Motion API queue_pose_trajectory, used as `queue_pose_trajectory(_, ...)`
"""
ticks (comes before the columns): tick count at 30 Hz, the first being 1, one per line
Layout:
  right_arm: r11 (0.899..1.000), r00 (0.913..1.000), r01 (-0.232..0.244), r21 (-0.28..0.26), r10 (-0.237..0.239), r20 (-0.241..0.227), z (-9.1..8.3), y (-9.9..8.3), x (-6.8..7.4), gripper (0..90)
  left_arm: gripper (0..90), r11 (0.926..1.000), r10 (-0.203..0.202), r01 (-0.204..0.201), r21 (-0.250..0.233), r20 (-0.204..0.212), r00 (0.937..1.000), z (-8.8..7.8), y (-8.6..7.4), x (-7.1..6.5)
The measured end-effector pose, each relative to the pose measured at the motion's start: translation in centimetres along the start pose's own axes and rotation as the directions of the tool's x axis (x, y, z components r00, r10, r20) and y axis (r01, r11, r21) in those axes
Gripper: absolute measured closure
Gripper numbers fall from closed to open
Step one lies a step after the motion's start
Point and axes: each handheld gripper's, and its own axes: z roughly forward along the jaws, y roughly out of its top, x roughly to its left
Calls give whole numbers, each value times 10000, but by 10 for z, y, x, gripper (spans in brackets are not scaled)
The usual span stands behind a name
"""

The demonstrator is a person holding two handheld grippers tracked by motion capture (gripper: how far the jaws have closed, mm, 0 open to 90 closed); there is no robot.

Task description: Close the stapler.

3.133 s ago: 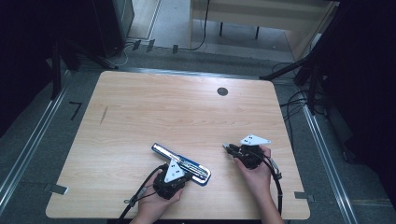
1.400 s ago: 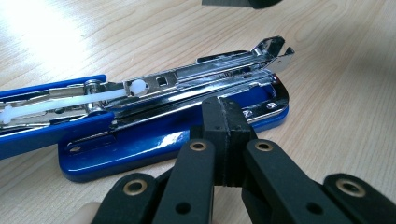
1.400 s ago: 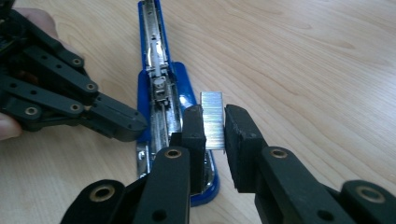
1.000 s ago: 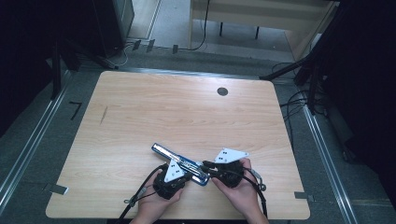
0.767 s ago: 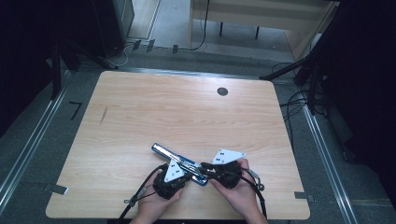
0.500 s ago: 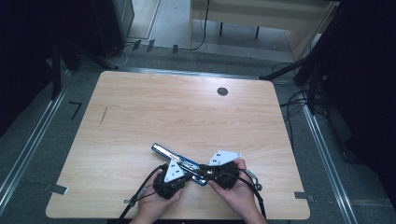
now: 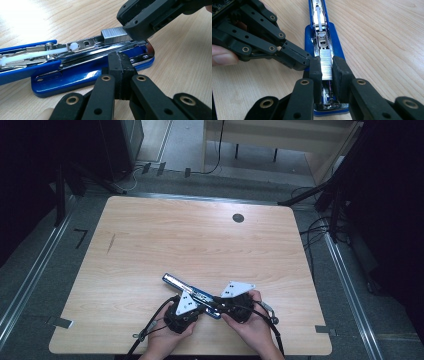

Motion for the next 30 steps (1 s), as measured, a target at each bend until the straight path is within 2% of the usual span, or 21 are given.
queue_pose_trajectory(12, 9997, 9999, 22, 263, -19, -123, 1, 4, -2, 797, 900, 10000, -9, 9, -4, 3, 10000, 0, 0, 0)
queue_pose_trajectory(30, 9987, 9996, 268, 425, -271, 63, -1, 7, -1, 796, 900, 10000, -21, 21, -16, 1, 10000, 0, 0, 0)
